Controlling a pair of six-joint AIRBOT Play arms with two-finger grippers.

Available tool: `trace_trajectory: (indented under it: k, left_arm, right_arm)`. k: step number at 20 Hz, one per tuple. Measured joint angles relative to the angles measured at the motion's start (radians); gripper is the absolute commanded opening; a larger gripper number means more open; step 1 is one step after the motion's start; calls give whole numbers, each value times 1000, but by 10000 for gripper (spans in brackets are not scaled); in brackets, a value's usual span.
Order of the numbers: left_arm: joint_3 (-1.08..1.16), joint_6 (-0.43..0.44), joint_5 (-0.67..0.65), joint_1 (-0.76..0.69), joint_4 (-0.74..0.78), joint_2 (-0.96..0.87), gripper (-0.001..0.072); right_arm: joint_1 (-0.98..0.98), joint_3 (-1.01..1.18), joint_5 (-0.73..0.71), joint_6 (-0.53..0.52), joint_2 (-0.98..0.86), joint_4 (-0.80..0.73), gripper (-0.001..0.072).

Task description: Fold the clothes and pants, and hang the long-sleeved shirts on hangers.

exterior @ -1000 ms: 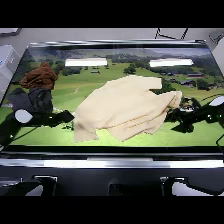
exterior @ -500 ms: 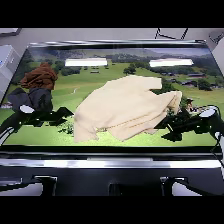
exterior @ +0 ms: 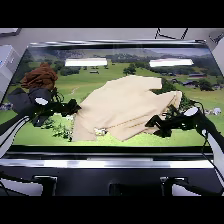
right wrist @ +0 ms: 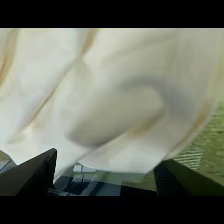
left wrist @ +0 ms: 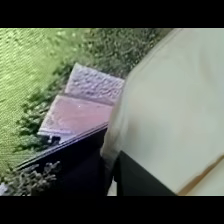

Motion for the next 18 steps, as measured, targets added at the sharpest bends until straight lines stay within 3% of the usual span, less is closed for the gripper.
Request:
trace_trajectory:
  k: [1,2,3,9,15,18]
  left_arm:
    - [6,-8,0,-3,-1,-4,32]
    - [9,-14,0,-6,-2,-5,31]
    - [12,-13,0,-8,-5,1,31]
    - [42,44,29,25,-16,221,31]
    - [195,83,199,135,-22,708,32]
    - [231,87,308,159,-24,941,31]
  right_arm:
    - [22,0,-10,2,-8,14,592]
    - [43,0,-30,7,-14,23,408]
    - [65,1,-56,7,-20,24,55]
    - [111,178,-98,6,34,-9,44]
    - [117,697,-129,-7,279,-274,44]
    - [119,838,-143,23,429,-342,44]
